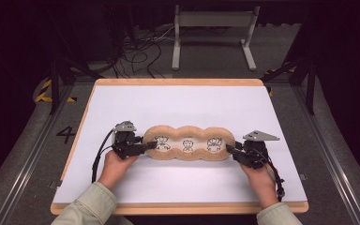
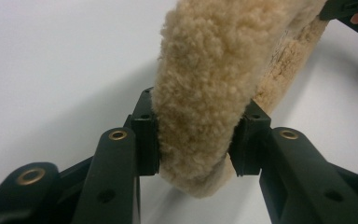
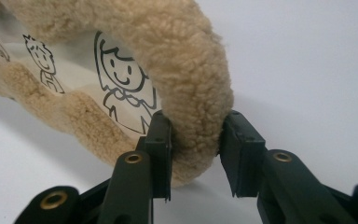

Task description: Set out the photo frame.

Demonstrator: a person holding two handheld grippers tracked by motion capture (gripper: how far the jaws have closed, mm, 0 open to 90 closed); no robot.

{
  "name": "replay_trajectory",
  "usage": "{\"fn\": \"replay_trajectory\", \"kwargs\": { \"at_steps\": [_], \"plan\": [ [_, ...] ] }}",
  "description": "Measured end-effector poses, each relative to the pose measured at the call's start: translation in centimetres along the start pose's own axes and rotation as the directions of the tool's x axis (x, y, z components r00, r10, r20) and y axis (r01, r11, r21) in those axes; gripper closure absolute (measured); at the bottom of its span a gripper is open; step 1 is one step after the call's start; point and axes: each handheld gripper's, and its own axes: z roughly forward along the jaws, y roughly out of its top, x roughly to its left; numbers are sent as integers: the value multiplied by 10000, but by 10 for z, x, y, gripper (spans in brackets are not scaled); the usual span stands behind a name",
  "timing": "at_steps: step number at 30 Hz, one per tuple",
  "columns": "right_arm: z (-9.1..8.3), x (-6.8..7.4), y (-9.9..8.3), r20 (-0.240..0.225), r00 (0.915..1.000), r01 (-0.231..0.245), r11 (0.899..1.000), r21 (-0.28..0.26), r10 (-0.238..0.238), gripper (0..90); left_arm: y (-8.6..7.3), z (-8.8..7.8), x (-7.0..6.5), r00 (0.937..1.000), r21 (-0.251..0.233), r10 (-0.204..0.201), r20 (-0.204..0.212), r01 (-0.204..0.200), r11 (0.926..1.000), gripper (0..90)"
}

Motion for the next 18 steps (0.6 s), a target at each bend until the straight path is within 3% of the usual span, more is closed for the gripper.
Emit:
{"fn": "replay_trajectory", "kwargs": {
  "at_steps": [8,10,15,18],
  "plan": [
    [-2,1,-4,-127,9994,307,9995,16,-306,650,-1,0,-5,9994,-55,337,-73,-338,9994,484],
    [-3,0,-5,-157,9991,389,9992,9,-389,607,-1,-3,-6,9984,84,538,-199,-536,9985,422],
    [-9,-1,-2,-40,9981,617,9978,-229,-618,477,-5,-10,-10,9979,220,498,-411,-490,9986,317],
    [-14,-6,0,-274,9984,480,9981,-386,-490,407,-11,-18,-15,9950,-79,680,-732,-687,9976,294]
  ]
}}
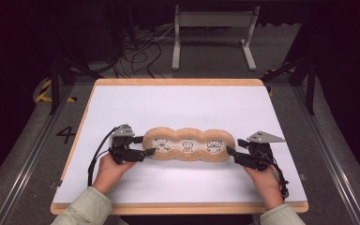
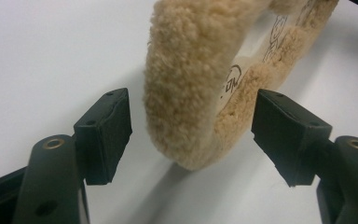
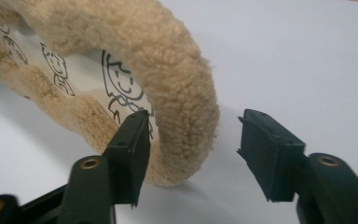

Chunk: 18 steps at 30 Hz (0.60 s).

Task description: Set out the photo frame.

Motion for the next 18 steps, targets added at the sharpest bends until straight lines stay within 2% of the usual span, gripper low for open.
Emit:
{"fn": "replay_trajectory", "kwargs": {
  "at_steps": [1,4,6,9,12,13,14,18],
  "plan": [
    [-2,-2,1,-103,9999,-21,10000,-55,20,386,-1,-2,-2,10000,11,-53,-54,54,10000,290],
    [-7,-4,2,-317,9995,7,9998,-221,-14,345,-3,-13,-9,9995,120,175,-265,-172,9998,269],
    [-12,-6,3,-477,9988,87,9994,-344,-104,323,-8,-21,-15,9990,-111,243,-372,-248,9996,265],
    [-20,-7,4,-751,9969,182,9984,-542,-223,296,-12,-29,-21,9994,-177,134,-334,-140,9997,263],
    [-25,-8,4,-1004,9931,541,9958,-743,-614,279,-17,-38,-24,9996,-269,-80,-287,73,9996,260],
    [-25,-8,4,-1004,9931,541,9958,-743,-614,279,-17,-38,-24,9996,-269,-80,-287,73,9996,260],
    [-29,-10,4,-1195,9891,770,9937,-812,-864,255,-19,-42,-25,9996,-308,-148,-254,140,9994,259],
    [-33,-15,2,-1528,9827,929,9921,-843,-1050,211,-26,-55,-26,9987,-510,-370,-358,352,9981,256]
  ]
}}
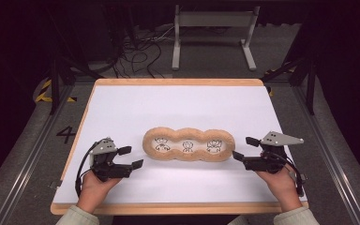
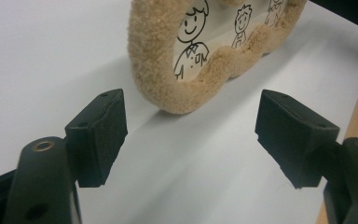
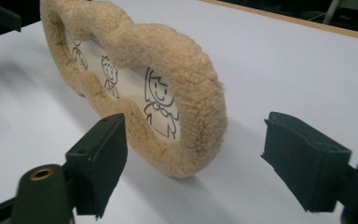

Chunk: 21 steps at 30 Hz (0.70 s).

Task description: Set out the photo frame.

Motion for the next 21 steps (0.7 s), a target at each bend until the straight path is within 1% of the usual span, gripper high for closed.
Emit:
{"fn": "replay_trajectory", "kwargs": {
  "at_steps": [3,4,5,7,8,10,11,13,14,15,16,17,20,21],
  "plan": [
    [-6,-5,-3,-251,9997,68,10000,-73,-70,183,-4,-10,4,9997,-155,-225,-86,224,9996,253],
    [-8,-7,-4,-286,9995,100,9998,-144,-104,181,-6,-13,5,9992,-205,-398,-51,397,9990,254],
    [-11,-8,-4,-317,9994,146,9997,-202,-152,182,-7,-16,7,9993,-297,-362,-127,358,9989,254],
    [-15,-10,-5,-353,9991,238,9995,-215,-245,182,-10,-20,10,9980,-330,-631,-80,628,9975,254],
    [-17,-11,-6,-360,9989,285,9993,-246,-294,181,-11,-21,12,9978,-405,-651,-139,645,9971,254],
    [-18,-12,-6,-384,9988,285,9992,-265,-295,181,-12,-23,14,9974,-389,-695,-173,688,9969,253],
    [-20,-14,-7,-382,9987,337,9991,-237,-346,180,-13,-25,17,9967,-424,-775,-227,765,9962,253],
    [-22,-18,-10,-500,9981,353,9990,-276,-366,177,-15,-28,21,9955,-436,-853,-404,835,9956,253],
    [-24,-20,-12,-607,9975,343,9990,-301,-361,180,-16,-28,22,9947,-463,-928,-444,907,9948,253],
    [-24,-22,-13,-701,9968,349,9988,-343,-373,182,-17,-29,24,9945,-462,-921,-494,899,9949,253],
    [-25,-24,-14,-686,9967,411,9985,-365,-435,183,-18,-29,25,9941,-451,-960,-497,938,9946,253],
    [-26,-26,-15,-679,9966,434,9982,-403,-461,183,-20,-30,27,9942,-428,-911,-576,887,9951,253],
    [-29,-32,-21,-643,9965,500,9977,-464,-529,182,-23,-31,30,9927,-405,-1085,-533,1064,9935,253],
    [-29,-34,-24,-620,9965,542,9976,-429,-569,181,-23,-31,32,9927,-399,-1064,-561,1043,9937,253]
  ]
}}
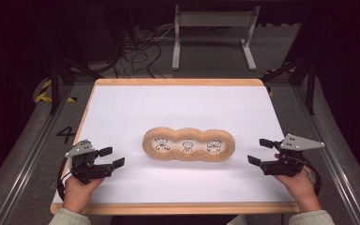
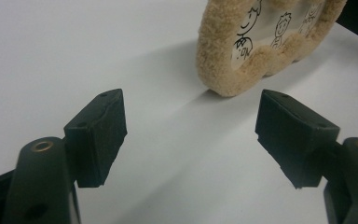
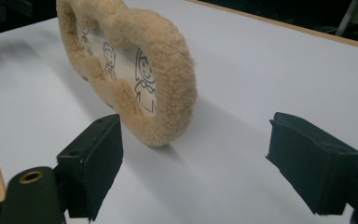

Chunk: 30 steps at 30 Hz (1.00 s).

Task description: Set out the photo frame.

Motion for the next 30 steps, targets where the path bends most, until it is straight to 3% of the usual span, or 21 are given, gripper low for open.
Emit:
{"fn": "replay_trajectory", "kwargs": {
  "at_steps": [5,12,18,25,30],
  "plan": [
    [0,-9,-13,144,9999,-16,9998,193,14,160,-3,2,4,9998,28,-208,-54,209,9998,253],
    [9,-19,-31,102,9996,-274,9990,342,271,131,-7,5,10,9994,62,-198,-272,200,9998,250],
    [18,-18,-41,106,9994,-340,9969,708,334,116,-11,13,19,9987,207,-457,-235,462,9987,248],
    [29,-12,-45,-392,9983,-379,9928,1134,426,99,-11,20,18,9994,460,-236,-263,248,9986,246],
    [30,-10,-43,-332,9987,-344,9941,1032,380,85,-10,21,16,9996,429,-186,-213,195,9989,245]
  ]
}}
